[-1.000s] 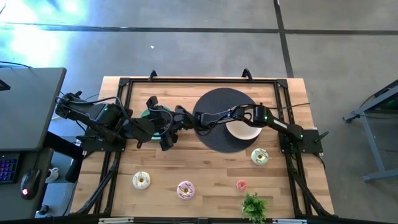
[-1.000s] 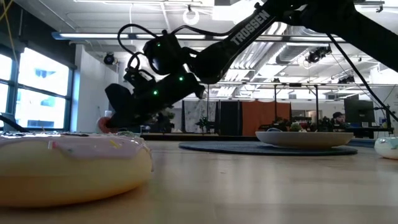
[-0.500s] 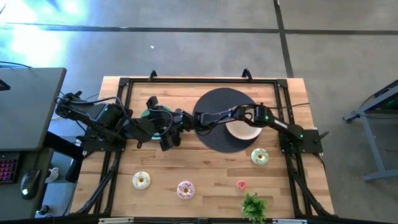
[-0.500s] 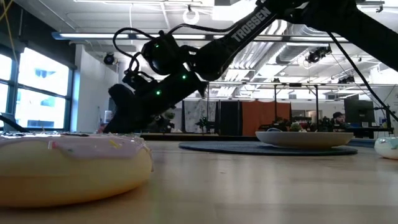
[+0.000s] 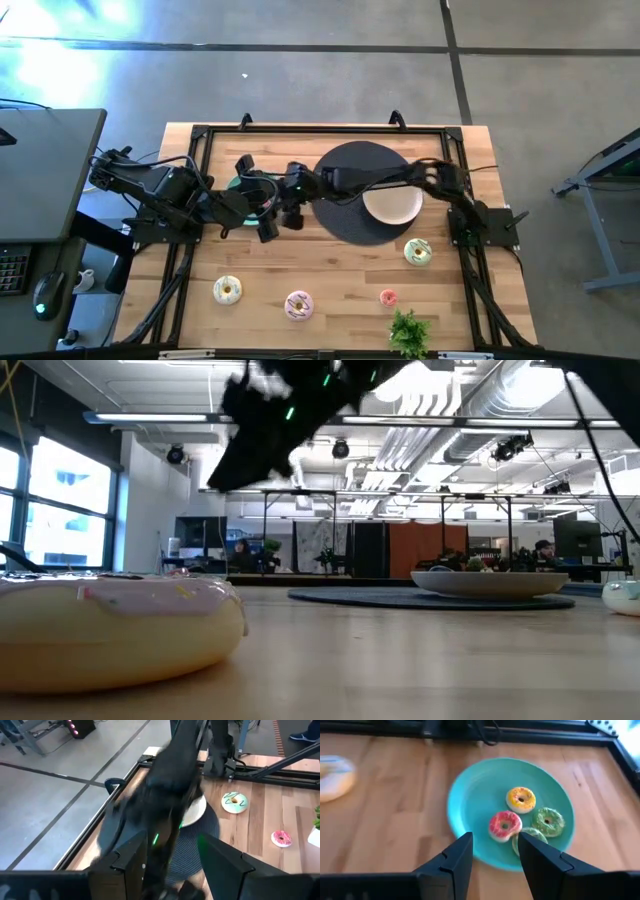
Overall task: Pick & Place donuts
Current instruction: Put the small pink donut onto the blue plate
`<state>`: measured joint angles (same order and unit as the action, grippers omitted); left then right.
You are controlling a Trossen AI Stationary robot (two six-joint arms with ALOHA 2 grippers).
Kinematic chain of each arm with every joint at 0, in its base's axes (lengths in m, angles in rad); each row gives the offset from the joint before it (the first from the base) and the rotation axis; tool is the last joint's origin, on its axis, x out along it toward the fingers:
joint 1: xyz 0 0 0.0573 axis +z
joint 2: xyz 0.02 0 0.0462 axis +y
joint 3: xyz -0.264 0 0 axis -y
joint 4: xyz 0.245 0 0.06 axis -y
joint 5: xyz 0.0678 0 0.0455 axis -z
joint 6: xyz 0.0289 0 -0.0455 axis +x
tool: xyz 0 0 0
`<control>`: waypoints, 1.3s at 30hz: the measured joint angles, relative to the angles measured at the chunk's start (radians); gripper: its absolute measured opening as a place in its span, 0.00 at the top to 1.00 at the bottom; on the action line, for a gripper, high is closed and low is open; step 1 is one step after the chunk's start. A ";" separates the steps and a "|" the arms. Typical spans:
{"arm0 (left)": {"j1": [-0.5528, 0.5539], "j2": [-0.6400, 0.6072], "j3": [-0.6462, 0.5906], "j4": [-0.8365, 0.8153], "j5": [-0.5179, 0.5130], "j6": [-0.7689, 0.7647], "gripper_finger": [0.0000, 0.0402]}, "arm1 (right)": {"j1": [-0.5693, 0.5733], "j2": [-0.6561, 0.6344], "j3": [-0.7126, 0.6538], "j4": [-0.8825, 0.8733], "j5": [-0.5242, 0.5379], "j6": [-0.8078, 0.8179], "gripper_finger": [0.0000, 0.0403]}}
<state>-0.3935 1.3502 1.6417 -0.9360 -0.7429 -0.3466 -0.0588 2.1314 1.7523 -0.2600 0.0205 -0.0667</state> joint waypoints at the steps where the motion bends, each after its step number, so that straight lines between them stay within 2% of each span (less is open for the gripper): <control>1: 0.000 0.000 0.000 0.001 0.001 -0.001 0.57 | 0.009 -0.038 0.000 -0.060 -0.001 -0.010 0.62; 9: -0.001 0.000 0.000 0.007 0.012 -0.002 0.57 | 0.143 -0.301 0.001 -0.619 -0.018 -0.001 0.62; 15: 0.000 0.000 0.000 0.002 0.011 -0.004 0.57 | 0.335 -0.344 0.001 -0.994 -0.039 0.156 0.62; 17: 0.000 0.000 0.000 0.002 0.012 -0.011 0.57 | 0.400 -0.342 -0.009 -1.062 -0.046 0.222 0.62; 23: 0.000 0.000 0.000 0.000 0.021 -0.029 0.57 | 0.546 -0.354 -0.188 -1.000 -0.108 0.403 0.62; 26: 0.000 0.000 0.000 -0.001 0.021 -0.029 0.57 | 0.593 -0.365 -0.331 -0.859 -0.130 0.484 0.62; 32: 0.000 0.000 0.000 0.000 0.021 -0.029 0.57 | 0.633 -0.373 -0.570 -0.515 -0.240 0.568 0.62; 39: 0.000 0.000 0.000 0.001 0.021 -0.029 0.57 | 0.641 -0.377 -0.740 -0.295 -0.236 0.616 0.62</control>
<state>-0.3933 1.3502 1.6417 -0.9348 -0.7219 -0.3756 0.5827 1.7548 1.0124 -0.5548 -0.2153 0.5496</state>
